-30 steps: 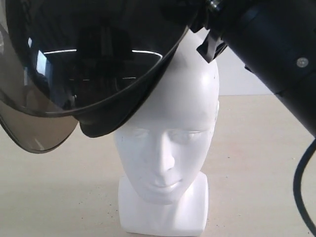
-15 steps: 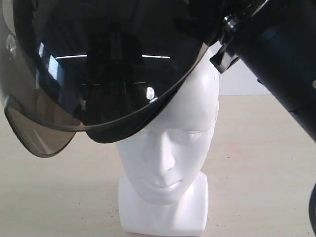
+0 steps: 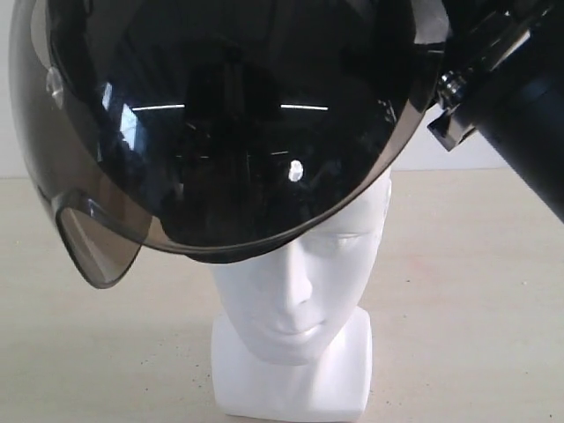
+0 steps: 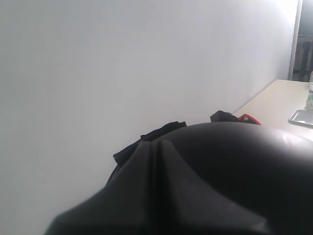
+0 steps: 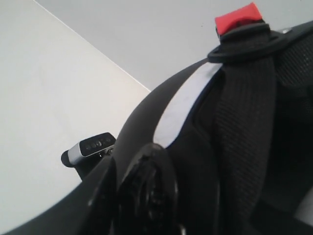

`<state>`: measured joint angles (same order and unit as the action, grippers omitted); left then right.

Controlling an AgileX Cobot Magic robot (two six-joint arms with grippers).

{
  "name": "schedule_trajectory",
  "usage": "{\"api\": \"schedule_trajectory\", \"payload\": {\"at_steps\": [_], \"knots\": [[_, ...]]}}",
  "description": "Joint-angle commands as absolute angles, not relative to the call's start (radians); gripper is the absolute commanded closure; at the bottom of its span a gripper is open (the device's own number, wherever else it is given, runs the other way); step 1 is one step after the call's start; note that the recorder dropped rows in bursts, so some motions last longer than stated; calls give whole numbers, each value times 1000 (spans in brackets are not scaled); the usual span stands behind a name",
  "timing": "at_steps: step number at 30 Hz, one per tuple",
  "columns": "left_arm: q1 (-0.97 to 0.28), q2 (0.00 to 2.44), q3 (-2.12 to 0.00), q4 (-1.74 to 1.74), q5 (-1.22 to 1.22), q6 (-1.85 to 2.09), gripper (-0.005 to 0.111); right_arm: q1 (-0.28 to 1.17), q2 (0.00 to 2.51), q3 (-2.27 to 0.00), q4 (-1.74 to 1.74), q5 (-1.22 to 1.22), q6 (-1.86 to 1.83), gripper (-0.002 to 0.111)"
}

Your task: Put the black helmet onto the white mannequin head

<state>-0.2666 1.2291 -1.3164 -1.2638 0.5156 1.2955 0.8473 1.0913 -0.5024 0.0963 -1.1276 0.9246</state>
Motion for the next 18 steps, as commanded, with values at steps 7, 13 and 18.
{"api": "schedule_trajectory", "payload": {"at_steps": [7,13,18], "knots": [[-272,1311,-1312,-1256,624,1332,102,836,1057,-505,275,-1221,733,108],[-272,1350,-1312,-1283,676,1356,102,836,1057,-505,301,-1205,674,108],[-272,1375,-1312,-1303,693,1375,102,836,1057,-501,317,-1184,647,108]]}}
